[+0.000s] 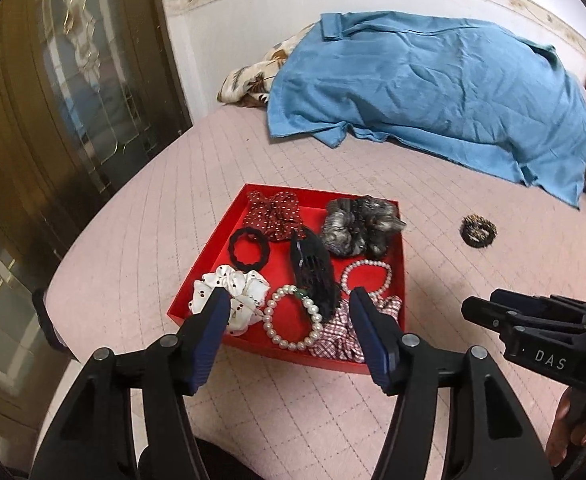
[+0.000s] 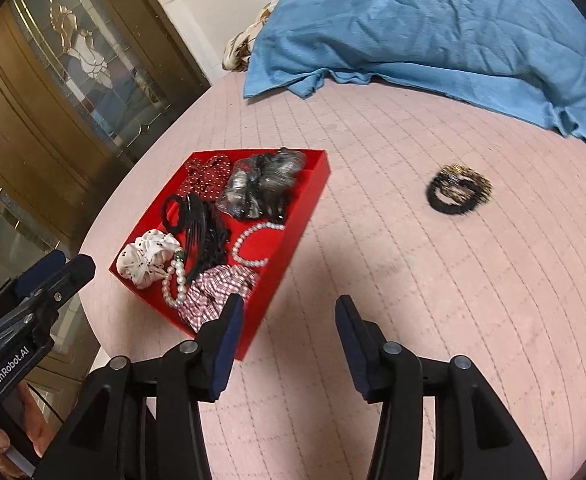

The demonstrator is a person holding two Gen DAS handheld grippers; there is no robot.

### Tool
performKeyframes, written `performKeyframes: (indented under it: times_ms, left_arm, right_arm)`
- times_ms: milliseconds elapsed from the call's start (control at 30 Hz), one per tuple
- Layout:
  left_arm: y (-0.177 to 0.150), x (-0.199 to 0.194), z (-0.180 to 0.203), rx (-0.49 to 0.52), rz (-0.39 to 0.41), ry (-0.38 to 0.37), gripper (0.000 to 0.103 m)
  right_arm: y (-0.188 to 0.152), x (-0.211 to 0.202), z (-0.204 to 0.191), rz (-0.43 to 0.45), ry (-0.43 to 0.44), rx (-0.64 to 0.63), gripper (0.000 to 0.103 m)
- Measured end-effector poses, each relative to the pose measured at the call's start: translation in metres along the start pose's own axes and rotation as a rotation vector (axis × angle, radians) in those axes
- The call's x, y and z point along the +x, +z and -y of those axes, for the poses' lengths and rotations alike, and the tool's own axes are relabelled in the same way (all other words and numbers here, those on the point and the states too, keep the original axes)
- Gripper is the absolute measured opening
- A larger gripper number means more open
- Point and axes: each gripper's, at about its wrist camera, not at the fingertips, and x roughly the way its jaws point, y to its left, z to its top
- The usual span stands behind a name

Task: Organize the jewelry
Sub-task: 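Move both tools back toward the stacked black and gold bead bracelets, then grasp the stacked black and gold bead bracelets with the right tool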

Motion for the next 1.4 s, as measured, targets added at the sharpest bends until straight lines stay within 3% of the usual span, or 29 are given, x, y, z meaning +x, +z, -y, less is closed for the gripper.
performKeyframes:
  times_ms: [533, 967, 1233, 1400]
  left_arm:
    - [-0.013, -0.027, 0.043, 0.108, 0.011, 0.000, 0.065]
    - [-0.020, -0.023, 0.069, 0.168, -0.022, -0.033, 0.066]
    - [-0.022, -0.005, 0.080, 0.155, -0.055, -0.087, 0.066]
    - [-0.023, 0.013, 0.086, 0.137, -0.081, -0.135, 0.066]
  right_arm:
    - [-0.030, -0.037, 0.061, 0.033, -0.055, 0.109, 0.056]
    - [-0.037, -0.045, 0.094, 0.043, -0.079, 0.158, 0.057]
    - [-0.025, -0.035, 0.126, 0.033, -0.127, 0.188, 0.057]
    - [0.004, -0.017, 0.152, 0.041, -0.158, 0.197, 0.057]
